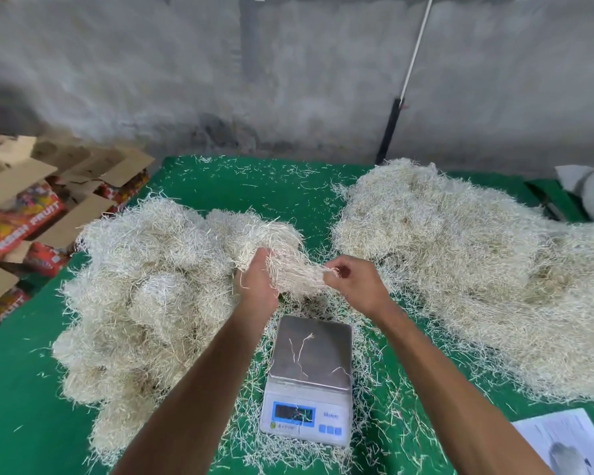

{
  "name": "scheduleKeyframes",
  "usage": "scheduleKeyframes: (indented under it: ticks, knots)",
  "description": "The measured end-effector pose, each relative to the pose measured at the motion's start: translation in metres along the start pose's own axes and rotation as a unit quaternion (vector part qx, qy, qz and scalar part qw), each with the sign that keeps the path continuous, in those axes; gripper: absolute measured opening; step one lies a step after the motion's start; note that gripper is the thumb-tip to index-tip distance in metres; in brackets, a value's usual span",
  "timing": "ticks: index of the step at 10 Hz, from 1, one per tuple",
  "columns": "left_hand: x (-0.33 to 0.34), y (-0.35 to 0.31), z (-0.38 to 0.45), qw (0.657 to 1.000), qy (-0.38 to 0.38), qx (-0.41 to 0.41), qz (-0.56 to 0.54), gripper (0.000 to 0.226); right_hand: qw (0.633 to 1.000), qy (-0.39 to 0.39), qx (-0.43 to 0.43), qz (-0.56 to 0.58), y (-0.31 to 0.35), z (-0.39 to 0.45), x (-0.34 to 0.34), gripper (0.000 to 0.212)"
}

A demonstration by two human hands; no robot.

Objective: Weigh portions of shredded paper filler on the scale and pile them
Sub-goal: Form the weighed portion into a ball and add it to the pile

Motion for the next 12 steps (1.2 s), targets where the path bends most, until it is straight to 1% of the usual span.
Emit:
scheduleKeyframes:
  ticks: [1,2,3,4,5,6,7,8,9,10,11,12]
  knots:
    - [0.000,-0.003,0.008,1.000,-0.028,-0.008,-0.003,0.096,0.996,-0.037,-0.045,-0.070,0.003,0.018,-0.018,0.008]
    - [0.018,-0.009,0.007,0.999,-0.043,0.029,-0.018,0.091,0.993,-0.109,-0.020,-0.050,0.002,0.026,-0.015,0.012]
    - [0.022,-0.005,0.005,0.995,-0.079,0.043,0.031,0.088,0.993,-0.079,-0.028,-0.083,-0.008,0.026,0.005,0.011]
    - [0.004,-0.030,0.021,0.988,-0.123,0.092,-0.025,0.083,0.985,-0.157,0.054,-0.045,-0.045,0.036,-0.036,0.013]
    - [0.004,-0.031,0.030,0.986,-0.142,0.091,0.014,0.074,0.985,-0.154,0.044,-0.060,-0.046,0.038,-0.032,0.016]
    - [0.001,-0.029,0.021,0.985,-0.160,0.067,-0.017,0.060,0.985,-0.154,0.044,-0.059,-0.055,0.041,-0.030,0.014]
    - [-0.018,-0.052,0.046,0.977,-0.178,0.110,0.050,0.084,0.956,-0.259,0.135,-0.019,-0.100,0.040,-0.091,0.010]
    - [-0.033,-0.067,0.032,0.962,-0.189,0.165,0.109,0.081,0.949,-0.276,0.153,-0.012,-0.113,0.044,-0.108,0.011]
    - [-0.028,-0.057,0.029,0.951,-0.188,0.162,0.183,0.073,0.949,-0.254,0.183,0.028,-0.120,0.048,-0.094,0.005]
    - [-0.041,-0.050,0.042,0.950,-0.212,0.146,0.176,0.059,0.882,-0.329,0.291,0.170,-0.151,0.037,-0.108,0.011]
    - [-0.031,-0.048,0.040,0.949,-0.186,0.164,0.195,0.106,0.884,-0.308,0.313,0.162,-0.158,0.034,-0.103,0.033]
    - [-0.021,-0.038,0.039,0.966,-0.175,0.116,0.150,0.068,0.955,-0.204,0.215,-0.023,-0.124,0.038,-0.076,0.057]
Point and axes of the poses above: each hand's wrist, its own z-axis towards the middle knuckle, its own x-axis out of the palm, y = z × x, the point moved 10 cm from there along z, towards the middle knuckle, and after that the axes turned 13 degrees about -y, right-handed, at the moved point
